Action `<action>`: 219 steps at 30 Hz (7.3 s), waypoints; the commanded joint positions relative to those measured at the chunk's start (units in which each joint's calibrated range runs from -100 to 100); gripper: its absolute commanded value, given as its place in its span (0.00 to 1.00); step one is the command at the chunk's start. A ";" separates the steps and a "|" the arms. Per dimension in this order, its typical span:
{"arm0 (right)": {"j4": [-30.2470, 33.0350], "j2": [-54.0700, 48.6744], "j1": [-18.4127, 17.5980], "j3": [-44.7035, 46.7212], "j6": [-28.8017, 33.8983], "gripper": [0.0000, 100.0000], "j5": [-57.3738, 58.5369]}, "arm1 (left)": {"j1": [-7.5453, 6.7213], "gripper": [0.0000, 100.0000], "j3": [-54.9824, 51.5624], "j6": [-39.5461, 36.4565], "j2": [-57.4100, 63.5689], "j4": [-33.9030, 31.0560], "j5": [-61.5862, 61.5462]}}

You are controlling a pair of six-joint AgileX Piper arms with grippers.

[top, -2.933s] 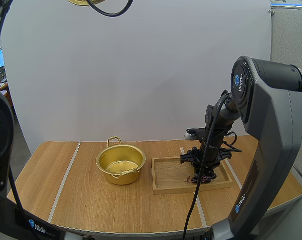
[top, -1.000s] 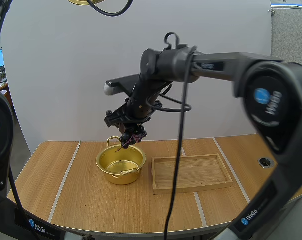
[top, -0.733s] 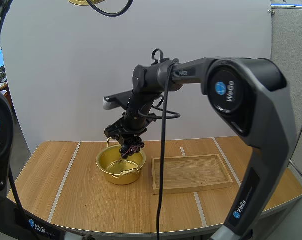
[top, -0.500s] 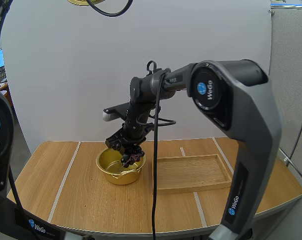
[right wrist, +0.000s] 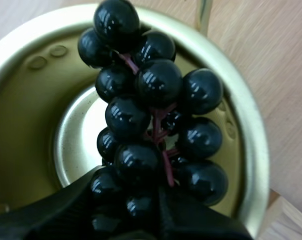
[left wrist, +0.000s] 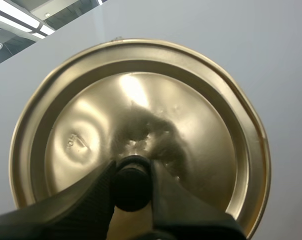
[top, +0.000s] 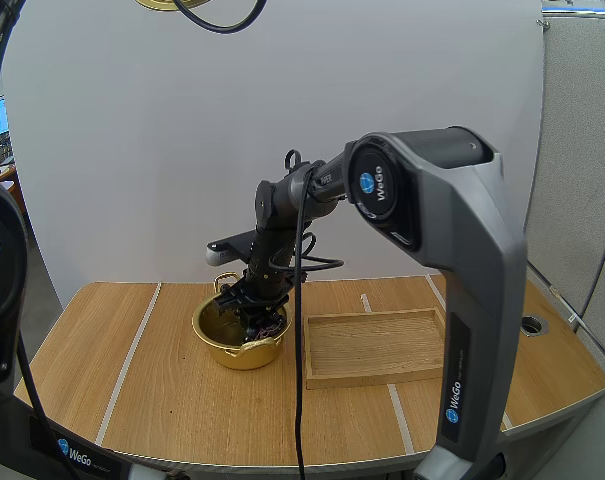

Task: Open the pot, put the grape inside, and close it

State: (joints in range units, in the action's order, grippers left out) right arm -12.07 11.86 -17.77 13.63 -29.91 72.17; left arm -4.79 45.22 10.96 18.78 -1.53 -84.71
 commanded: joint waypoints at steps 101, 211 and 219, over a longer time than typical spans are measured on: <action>7.39 -12.19 -0.02 2.67 6.28 0.00 4.99 | -0.14 0.00 0.40 -0.25 0.51 -0.51 1.98; 7.57 -96.53 3.39 43.98 14.12 0.00 27.83 | -0.14 0.00 -5.82 6.09 -4.34 6.24 -15.29; 7.57 -96.53 3.39 43.98 14.12 0.00 27.83 | -0.14 0.00 -24.18 9.91 -4.63 12.56 -15.29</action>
State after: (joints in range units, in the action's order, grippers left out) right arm -4.21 -84.22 -14.62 57.65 -15.77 100.00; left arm -4.79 37.10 17.05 14.28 4.53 -100.00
